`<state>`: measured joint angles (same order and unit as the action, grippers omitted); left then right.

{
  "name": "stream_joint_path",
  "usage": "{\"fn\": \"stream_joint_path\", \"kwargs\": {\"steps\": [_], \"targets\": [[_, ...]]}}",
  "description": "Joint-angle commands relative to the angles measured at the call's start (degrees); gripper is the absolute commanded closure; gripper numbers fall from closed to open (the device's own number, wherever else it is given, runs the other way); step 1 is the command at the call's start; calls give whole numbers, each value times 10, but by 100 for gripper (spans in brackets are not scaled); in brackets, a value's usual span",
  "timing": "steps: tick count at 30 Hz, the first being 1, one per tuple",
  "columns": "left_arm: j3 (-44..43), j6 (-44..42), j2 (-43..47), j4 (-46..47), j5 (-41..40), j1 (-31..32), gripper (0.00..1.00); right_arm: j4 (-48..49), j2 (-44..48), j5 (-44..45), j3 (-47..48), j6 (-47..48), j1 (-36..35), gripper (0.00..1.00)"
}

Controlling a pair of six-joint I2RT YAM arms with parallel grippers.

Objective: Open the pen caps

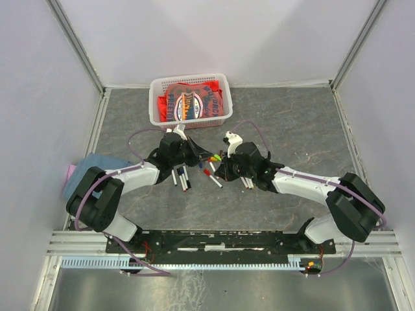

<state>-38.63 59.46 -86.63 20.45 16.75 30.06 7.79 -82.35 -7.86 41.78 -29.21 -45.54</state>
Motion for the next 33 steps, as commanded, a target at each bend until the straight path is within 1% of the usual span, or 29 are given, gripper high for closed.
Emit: {"fn": "stream_joint_path", "kwargs": {"steps": [1,5,6,9,14,18,20,22,23,24,25,29,33], "targets": [[4,16,9,45,19,-3,97,23,18,-15,-1,-5,5,96],[11,18,10,74,35,-3,97,35,20,-35,1,-15,10,75],[12,19,10,80,40,-3,97,39,18,-41,1,-20,12,72],[12,24,6,95,53,-3,97,55,13,-57,3,-31,17,69],[18,36,-1,124,71,-4,97,75,3,-74,4,-46,25,69],[23,43,-5,146,83,-4,97,97,-5,-92,2,-60,35,70],[25,50,-10,159,90,-4,97,108,-11,-103,1,-67,40,72],[26,54,-13,168,95,-3,97,116,-20,-111,1,-72,43,79],[27,56,-15,171,96,-3,97,119,-23,-114,1,-73,44,85],[27,57,-16,173,97,-4,97,123,-26,-117,0,-74,46,89],[27,56,-17,175,98,-3,97,125,-29,-119,-1,-76,48,97],[17,46,-23,160,86,-4,97,98,-37,-108,3,-62,51,99],[-12,19,-22,79,16,-4,97,23,-42,-48,18,-17,50,99]]}}
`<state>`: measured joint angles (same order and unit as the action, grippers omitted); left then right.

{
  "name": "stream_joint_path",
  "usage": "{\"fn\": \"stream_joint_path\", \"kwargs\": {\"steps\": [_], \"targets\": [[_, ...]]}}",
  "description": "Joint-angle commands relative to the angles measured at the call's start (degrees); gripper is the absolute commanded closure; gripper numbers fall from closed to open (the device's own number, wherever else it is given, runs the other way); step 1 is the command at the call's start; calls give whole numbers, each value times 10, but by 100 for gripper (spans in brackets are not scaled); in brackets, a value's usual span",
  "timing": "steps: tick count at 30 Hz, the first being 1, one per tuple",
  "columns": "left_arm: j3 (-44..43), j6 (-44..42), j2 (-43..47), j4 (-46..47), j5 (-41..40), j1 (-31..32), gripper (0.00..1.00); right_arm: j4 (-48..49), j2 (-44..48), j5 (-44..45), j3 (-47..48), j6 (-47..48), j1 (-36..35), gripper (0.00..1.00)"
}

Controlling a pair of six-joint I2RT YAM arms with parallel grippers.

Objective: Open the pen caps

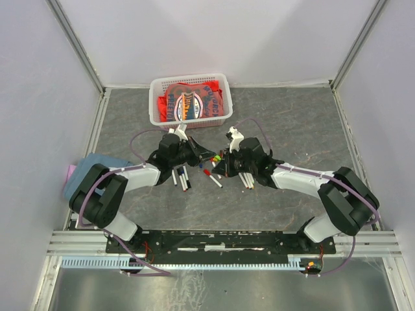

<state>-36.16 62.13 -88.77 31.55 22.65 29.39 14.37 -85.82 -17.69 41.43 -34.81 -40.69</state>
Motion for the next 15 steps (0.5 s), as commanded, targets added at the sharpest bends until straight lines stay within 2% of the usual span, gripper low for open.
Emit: {"fn": "stream_joint_path", "kwargs": {"steps": [1,5,9,11,15], "targets": [[-47,-8,-1,-53,-63,2,97,-60,-8,73,25,50,0,99],[-75,10,-12,-90,-151,6,97,-123,-15,196,43,100,-29,99],[-101,10,-28,-121,-205,12,97,-153,-24,308,48,126,-61,99],[-102,10,-30,-124,-226,16,97,-158,-27,342,46,132,-70,99],[-113,-27,-42,-137,-224,16,97,-155,-19,341,34,126,-70,99]]}}
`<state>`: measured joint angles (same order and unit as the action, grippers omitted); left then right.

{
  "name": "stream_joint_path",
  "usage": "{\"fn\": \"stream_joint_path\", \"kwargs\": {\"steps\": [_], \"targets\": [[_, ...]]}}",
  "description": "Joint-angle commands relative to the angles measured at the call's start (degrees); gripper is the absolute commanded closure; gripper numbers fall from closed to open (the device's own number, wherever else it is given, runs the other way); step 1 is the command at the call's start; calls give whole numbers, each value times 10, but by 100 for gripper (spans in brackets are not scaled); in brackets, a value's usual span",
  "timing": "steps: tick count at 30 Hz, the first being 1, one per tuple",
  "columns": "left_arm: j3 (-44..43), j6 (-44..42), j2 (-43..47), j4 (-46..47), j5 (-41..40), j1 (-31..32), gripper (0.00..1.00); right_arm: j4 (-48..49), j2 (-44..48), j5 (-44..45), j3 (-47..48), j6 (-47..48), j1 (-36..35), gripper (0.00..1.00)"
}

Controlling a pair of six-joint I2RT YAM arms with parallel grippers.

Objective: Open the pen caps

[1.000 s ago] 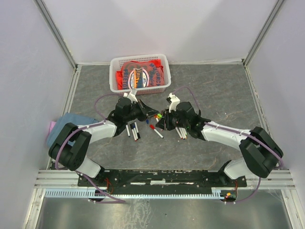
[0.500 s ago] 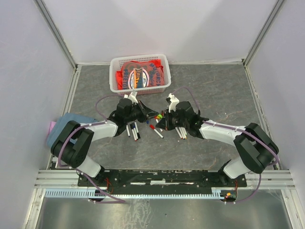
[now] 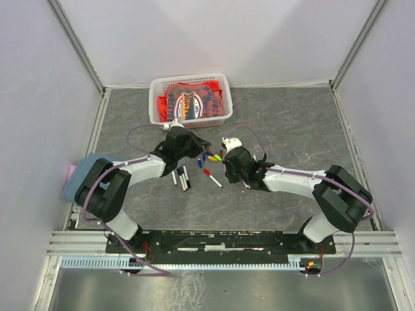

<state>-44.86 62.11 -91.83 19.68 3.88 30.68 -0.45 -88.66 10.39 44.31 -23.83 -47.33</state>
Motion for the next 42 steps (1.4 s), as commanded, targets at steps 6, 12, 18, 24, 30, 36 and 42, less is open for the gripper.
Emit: {"fn": "stream_joint_path", "kwargs": {"steps": [6,12,18,24,30,36,42], "targets": [[-50,-104,-33,-85,-45,6,97,-48,2,68,17,7,-4,99],[-70,-147,-58,-124,-73,19,94,-74,-3,90,19,0,-4,88],[-92,-174,-78,-153,-91,33,88,-88,-12,95,23,-2,-4,81],[-93,-181,-84,-159,-98,39,75,-97,-17,101,27,-4,-4,71],[-92,-182,-85,-161,-100,40,65,-104,-11,103,31,-1,-4,65],[-92,-180,-77,-161,-99,40,63,-106,19,103,34,12,-7,64],[-80,-174,-35,-150,-99,40,61,-97,52,69,47,44,-26,63]]}}
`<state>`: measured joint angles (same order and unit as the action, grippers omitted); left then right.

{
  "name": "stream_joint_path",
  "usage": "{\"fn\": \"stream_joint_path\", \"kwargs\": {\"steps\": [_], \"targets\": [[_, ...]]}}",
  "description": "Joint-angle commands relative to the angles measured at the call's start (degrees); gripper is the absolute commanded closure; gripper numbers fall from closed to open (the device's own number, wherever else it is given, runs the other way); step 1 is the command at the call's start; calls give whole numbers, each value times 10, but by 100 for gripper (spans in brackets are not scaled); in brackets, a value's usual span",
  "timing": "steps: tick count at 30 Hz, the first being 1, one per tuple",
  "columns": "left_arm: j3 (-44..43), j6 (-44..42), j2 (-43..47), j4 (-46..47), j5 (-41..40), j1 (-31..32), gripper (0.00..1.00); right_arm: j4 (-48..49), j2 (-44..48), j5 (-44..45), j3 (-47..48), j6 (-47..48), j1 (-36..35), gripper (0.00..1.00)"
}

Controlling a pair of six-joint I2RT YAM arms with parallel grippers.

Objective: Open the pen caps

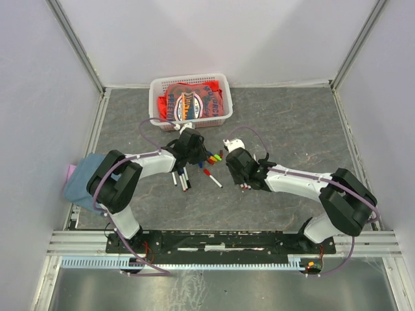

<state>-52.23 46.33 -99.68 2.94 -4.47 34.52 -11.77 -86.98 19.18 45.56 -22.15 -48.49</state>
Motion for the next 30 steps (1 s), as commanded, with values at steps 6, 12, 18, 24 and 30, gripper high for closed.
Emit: {"fn": "stream_joint_path", "kwargs": {"steps": [6,12,18,24,30], "targets": [[14,-13,107,15,-16,2,55,39,18,-105,59,47,-27,58],[60,-11,170,19,-25,-1,48,64,-28,-148,76,47,-36,57],[110,-1,221,30,-27,-11,46,70,-71,-156,91,50,-41,57],[129,0,245,30,-27,-16,46,73,-102,-153,99,49,-46,58],[140,0,251,31,-25,-20,45,65,-125,-138,106,52,-51,60]]}}
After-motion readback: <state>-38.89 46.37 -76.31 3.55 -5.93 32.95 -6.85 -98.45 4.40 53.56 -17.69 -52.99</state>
